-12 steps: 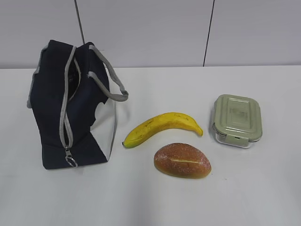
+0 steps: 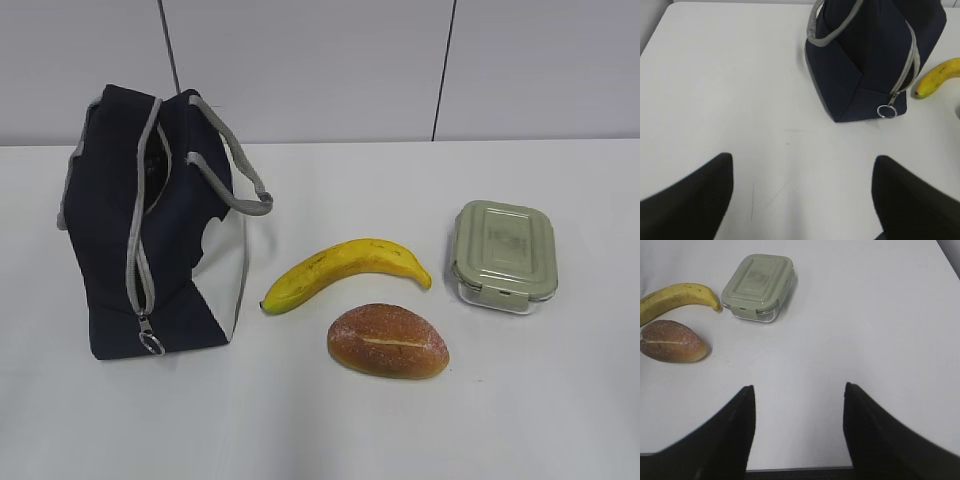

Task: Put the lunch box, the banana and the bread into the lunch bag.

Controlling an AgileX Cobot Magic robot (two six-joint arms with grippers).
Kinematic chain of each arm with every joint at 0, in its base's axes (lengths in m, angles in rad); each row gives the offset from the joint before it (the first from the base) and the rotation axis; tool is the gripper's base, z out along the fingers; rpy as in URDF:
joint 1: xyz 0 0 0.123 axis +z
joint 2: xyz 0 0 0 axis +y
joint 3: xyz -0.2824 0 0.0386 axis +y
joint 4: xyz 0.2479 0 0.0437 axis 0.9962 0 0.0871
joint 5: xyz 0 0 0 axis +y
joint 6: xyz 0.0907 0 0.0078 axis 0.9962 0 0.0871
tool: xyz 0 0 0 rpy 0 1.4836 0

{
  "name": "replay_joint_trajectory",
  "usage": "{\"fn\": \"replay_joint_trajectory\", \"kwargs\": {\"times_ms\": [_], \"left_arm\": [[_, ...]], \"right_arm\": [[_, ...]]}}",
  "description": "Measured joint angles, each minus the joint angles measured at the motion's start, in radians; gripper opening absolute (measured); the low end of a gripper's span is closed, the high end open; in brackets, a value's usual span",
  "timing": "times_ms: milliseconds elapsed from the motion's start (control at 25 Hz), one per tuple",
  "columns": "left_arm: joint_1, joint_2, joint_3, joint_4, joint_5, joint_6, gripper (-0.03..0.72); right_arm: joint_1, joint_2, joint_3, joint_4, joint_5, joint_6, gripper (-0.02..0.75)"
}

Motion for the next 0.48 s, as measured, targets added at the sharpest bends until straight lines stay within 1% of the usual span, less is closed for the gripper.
{"fn": "replay_joint_trajectory", "kwargs": {"times_ms": [120, 200, 480], "left_arm": [[0.0, 0.029, -0.009, -0.004, 0.01, 0.0, 0.561], [0.0, 0.081, -0.04, -0.013, 0.014, 0.0, 0.561], [0.0, 0.371, -0.214, -0.055, -0.027, 0.0, 0.561]], "right_arm": [[0.0, 0.0, 0.0, 0.0, 0.0, 0.0, 0.417], [0.0, 0.0, 0.0, 0.0, 0.0, 0.0, 0.417], [0.0, 0.0, 0.0, 0.0, 0.0, 0.0, 0.417]]}}
